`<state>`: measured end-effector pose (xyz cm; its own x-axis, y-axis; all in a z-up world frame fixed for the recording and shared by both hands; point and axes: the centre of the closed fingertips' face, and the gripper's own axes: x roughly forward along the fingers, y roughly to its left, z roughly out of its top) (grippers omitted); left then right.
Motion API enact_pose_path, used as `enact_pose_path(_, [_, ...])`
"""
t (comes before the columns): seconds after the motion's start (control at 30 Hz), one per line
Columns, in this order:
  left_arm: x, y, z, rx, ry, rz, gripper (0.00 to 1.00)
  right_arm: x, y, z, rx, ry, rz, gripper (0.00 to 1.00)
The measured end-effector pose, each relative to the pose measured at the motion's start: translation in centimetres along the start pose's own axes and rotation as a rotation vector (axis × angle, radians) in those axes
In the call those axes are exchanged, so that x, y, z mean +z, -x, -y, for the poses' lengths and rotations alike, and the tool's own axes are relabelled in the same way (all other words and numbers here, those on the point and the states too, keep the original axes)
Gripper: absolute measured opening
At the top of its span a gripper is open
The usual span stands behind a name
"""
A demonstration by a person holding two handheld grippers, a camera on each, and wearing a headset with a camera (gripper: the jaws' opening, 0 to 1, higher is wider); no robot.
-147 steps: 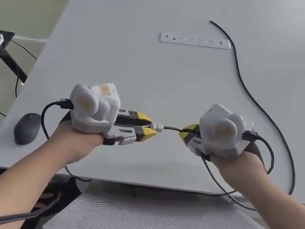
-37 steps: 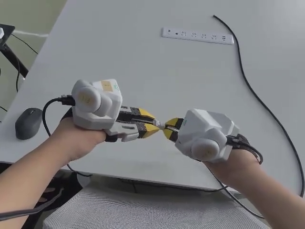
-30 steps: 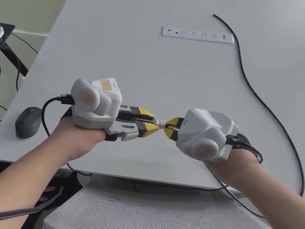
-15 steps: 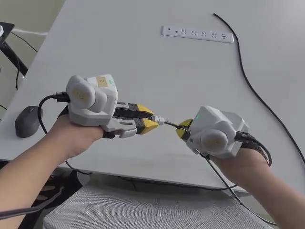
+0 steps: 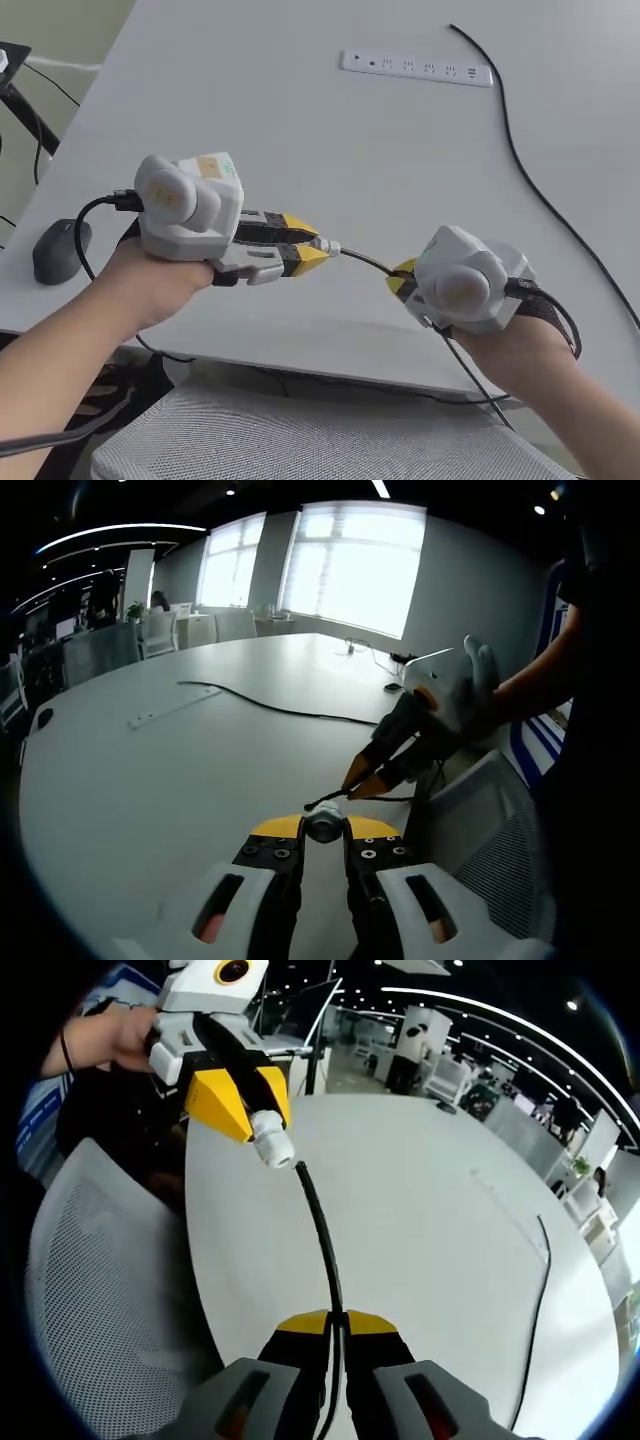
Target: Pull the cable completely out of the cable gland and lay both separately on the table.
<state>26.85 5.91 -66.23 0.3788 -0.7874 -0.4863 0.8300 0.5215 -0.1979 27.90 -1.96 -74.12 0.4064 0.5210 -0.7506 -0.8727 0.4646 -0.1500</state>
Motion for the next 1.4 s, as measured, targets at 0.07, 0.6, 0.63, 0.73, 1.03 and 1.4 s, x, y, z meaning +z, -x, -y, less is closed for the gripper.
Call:
enact_pose_path(0.07, [0.0,0.0,0.1,-0.002,0.001,-0.001,0.15,-0.4,-0.1,0.1,-0.001,-0.011,-0.006,0.0])
enact_pose_path(0.6, [-0.9,-0.6,0.7,-0.017,0.006,-0.014,0.15,-0.3,0.3,0.5,-0.011,-0.022,-0.009,0.0])
enact_pose_path(0.63, [-1.1,-0.7,0.7,-0.019,0.009,-0.013,0.15,-0.2,0.4,0.7,-0.013,-0.02,-0.008,0.0])
enact_pose_path(0.73, [-1.6,-0.8,0.7,-0.02,0.017,-0.014,0.15,0.2,0.4,1.1,-0.016,-0.021,-0.007,0.0])
enact_pose_path(1.03, [-2.3,-0.7,0.3,-0.021,0.055,0.024,0.16,2.7,-0.4,2.1,-0.017,-0.006,0.004,0.0])
enact_pose_path(1.4, [-3.8,-0.1,-1.5,-0.005,0.063,0.053,0.16,6.3,-3.1,3.2,-0.013,0.035,0.001,0.0])
